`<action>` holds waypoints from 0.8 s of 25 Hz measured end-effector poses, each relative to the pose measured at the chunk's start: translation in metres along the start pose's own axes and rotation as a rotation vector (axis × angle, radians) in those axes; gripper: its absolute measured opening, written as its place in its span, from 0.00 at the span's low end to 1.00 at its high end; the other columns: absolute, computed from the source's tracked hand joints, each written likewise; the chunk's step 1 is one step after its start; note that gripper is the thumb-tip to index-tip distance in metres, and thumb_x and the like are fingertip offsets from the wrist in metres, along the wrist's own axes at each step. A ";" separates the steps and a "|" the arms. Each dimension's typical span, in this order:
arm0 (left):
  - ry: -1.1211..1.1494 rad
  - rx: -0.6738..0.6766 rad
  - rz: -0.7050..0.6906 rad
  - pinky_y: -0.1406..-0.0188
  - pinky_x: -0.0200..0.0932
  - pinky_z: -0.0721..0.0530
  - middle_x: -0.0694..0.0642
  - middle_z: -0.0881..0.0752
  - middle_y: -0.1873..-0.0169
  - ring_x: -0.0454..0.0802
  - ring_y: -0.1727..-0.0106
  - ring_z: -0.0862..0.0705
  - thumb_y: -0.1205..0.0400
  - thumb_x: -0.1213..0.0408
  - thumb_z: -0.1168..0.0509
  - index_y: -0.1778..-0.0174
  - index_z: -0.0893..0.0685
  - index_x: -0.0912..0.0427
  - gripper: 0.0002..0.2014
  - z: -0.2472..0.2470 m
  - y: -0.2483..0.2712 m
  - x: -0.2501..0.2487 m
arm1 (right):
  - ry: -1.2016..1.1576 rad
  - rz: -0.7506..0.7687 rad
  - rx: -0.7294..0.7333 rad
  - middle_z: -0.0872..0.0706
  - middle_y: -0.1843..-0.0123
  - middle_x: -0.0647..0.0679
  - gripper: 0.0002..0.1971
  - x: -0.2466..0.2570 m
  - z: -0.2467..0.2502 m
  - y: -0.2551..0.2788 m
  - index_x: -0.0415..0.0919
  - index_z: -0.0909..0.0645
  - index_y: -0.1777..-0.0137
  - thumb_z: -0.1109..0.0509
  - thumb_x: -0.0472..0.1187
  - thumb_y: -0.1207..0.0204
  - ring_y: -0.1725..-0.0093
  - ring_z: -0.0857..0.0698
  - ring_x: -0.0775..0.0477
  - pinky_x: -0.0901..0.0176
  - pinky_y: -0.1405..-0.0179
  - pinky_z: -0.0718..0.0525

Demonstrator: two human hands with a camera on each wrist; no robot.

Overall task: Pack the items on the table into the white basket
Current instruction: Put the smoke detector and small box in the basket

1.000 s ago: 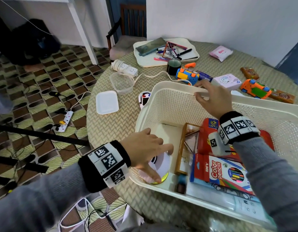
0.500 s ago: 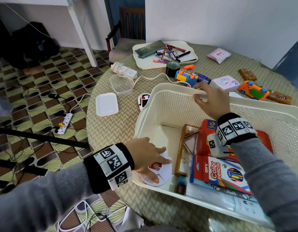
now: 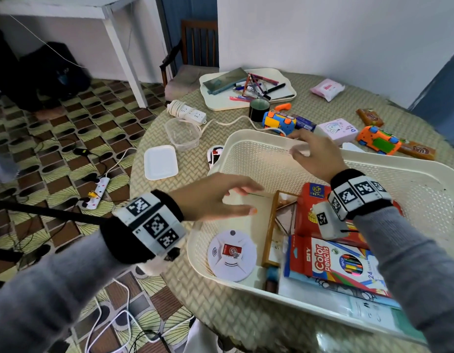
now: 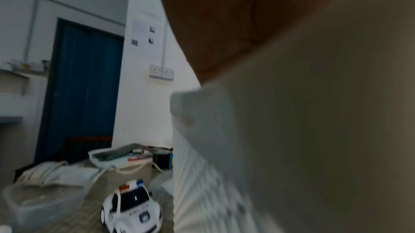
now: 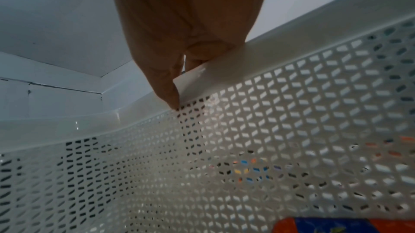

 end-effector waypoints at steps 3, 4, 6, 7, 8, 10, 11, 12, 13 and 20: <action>-0.051 -0.068 -0.017 0.43 0.33 0.21 0.42 0.20 0.34 0.34 0.39 0.21 0.21 0.51 0.33 0.29 0.25 0.47 0.23 0.022 -0.005 -0.007 | -0.222 0.033 -0.007 0.15 0.37 0.47 0.16 0.010 0.013 0.008 0.40 0.20 0.37 0.30 0.30 0.24 0.37 0.18 0.48 0.69 0.40 0.28; -0.058 -0.087 -0.023 0.45 0.31 0.22 0.43 0.19 0.35 0.34 0.40 0.20 0.21 0.51 0.33 0.29 0.25 0.47 0.23 0.027 -0.009 -0.010 | -0.234 0.045 -0.026 0.16 0.37 0.46 0.16 0.014 0.018 0.012 0.39 0.20 0.37 0.30 0.30 0.24 0.37 0.19 0.48 0.70 0.39 0.29; -0.070 -0.108 -0.048 0.46 0.30 0.22 0.43 0.18 0.36 0.34 0.41 0.20 0.21 0.51 0.33 0.30 0.23 0.47 0.22 0.035 -0.018 -0.018 | -0.223 0.046 -0.042 0.16 0.38 0.46 0.16 0.018 0.029 0.022 0.40 0.20 0.37 0.30 0.30 0.24 0.39 0.20 0.49 0.69 0.39 0.26; -0.077 -0.113 -0.067 0.46 0.32 0.21 0.43 0.18 0.37 0.34 0.41 0.19 0.21 0.51 0.33 0.31 0.22 0.47 0.22 0.037 -0.024 -0.023 | -0.219 0.033 -0.045 0.17 0.39 0.47 0.16 0.019 0.035 0.028 0.41 0.20 0.37 0.30 0.31 0.24 0.41 0.20 0.50 0.74 0.41 0.26; -0.089 -0.112 -0.090 0.46 0.35 0.19 0.43 0.18 0.37 0.35 0.42 0.19 0.21 0.52 0.32 0.32 0.21 0.48 0.21 0.039 -0.031 -0.028 | -0.210 0.015 -0.054 0.17 0.40 0.49 0.15 0.020 0.042 0.035 0.42 0.20 0.38 0.30 0.32 0.23 0.44 0.21 0.52 0.81 0.47 0.28; -0.124 -0.100 -0.149 0.47 0.36 0.19 0.43 0.17 0.40 0.36 0.44 0.18 0.21 0.53 0.32 0.34 0.20 0.49 0.18 0.041 -0.047 -0.040 | -0.185 -0.032 -0.085 0.16 0.42 0.50 0.14 0.023 0.059 0.049 0.43 0.19 0.39 0.30 0.33 0.23 0.46 0.20 0.53 0.85 0.56 0.29; -0.137 -0.105 -0.178 0.49 0.33 0.20 0.43 0.16 0.41 0.37 0.45 0.18 0.20 0.53 0.32 0.35 0.19 0.50 0.17 0.041 -0.053 -0.045 | -0.178 -0.051 -0.083 0.16 0.43 0.49 0.13 0.026 0.066 0.056 0.44 0.20 0.39 0.31 0.34 0.22 0.47 0.19 0.52 0.83 0.57 0.27; -0.144 -0.105 -0.217 0.52 0.27 0.22 0.43 0.15 0.43 0.37 0.47 0.18 0.20 0.54 0.32 0.37 0.18 0.51 0.16 0.041 -0.061 -0.052 | -0.168 -0.080 -0.083 0.16 0.44 0.49 0.13 0.029 0.075 0.066 0.44 0.20 0.39 0.31 0.34 0.22 0.47 0.18 0.52 0.81 0.58 0.26; -0.147 -0.105 -0.259 0.56 0.21 0.25 0.44 0.14 0.45 0.37 0.48 0.17 0.20 0.55 0.32 0.38 0.17 0.52 0.15 0.040 -0.068 -0.058 | -0.157 -0.110 -0.086 0.15 0.45 0.49 0.13 0.032 0.084 0.076 0.44 0.20 0.39 0.31 0.34 0.22 0.48 0.17 0.51 0.78 0.57 0.24; -0.022 0.019 -0.510 0.61 0.20 0.26 0.46 0.14 0.47 0.38 0.48 0.16 0.21 0.58 0.31 0.41 0.16 0.52 0.13 0.006 -0.095 -0.114 | 0.040 -0.558 -0.447 0.18 0.59 0.60 0.10 0.033 0.134 0.165 0.52 0.18 0.44 0.33 0.42 0.24 0.58 0.16 0.50 0.47 0.51 0.17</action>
Point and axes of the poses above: each hand's wrist, its own y-axis away from the middle knuckle, its own z-axis out of the back of the hand, x = y × z, the point moved 4 cm from there along -y, towards the middle knuckle
